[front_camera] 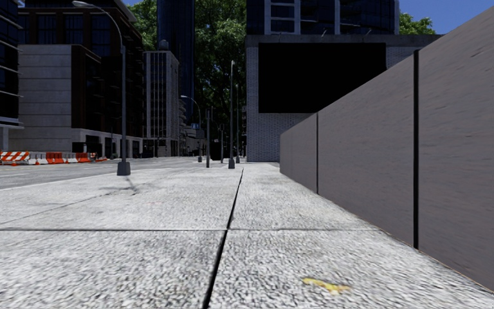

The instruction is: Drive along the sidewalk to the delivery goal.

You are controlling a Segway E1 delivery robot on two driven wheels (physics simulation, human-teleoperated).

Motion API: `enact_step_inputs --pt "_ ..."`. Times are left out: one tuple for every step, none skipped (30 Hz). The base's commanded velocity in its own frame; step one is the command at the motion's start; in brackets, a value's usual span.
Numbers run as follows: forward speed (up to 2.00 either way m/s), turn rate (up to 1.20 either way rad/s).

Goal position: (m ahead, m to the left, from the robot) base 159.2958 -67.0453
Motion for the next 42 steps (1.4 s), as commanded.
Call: enact_step_inputs --pt "1.89 -0.09" --pt "1.89 -0.11" --pt "1.89 -0.11" --pt "1.89 -0.16" --pt "1.89 -0.16" --pt "1.89 -0.22" --pt "1.89 -0.24" --pt "1.89 -0.24" --pt "1.89 -0.24" --pt "1.89 -0.24" --pt "1.89 -0.23" --pt "1.89 -0.03" --pt "1.89 0.0" --pt "1.89 0.0" --pt "1.89 0.0" --pt "1.89 0.0" --pt "1.89 0.0" --pt "1.89 0.0" --pt "1.89 0.0" --pt "1.89 0.0" --pt "1.89 0.0" --pt "1.89 0.0" --pt "1.89 0.0" --pt "1.89 0.0" --pt "1.89 0.0" --pt "1.89 0.0" --pt "1.89 0.0" --pt "1.89 0.0" --pt "1.89 0.0" --pt "1.89 0.0" --pt "1.89 0.0" --pt "1.89 0.0" --pt "1.89 0.0" --pt "1.89 0.0" --pt "1.89 0.0" --pt "1.89 0.0" --pt "1.89 0.0" --pt "1.89 0.0" --pt "1.89 0.0" --pt "1.89 0.0" --pt "1.89 0.0" --pt "1.89 0.0"
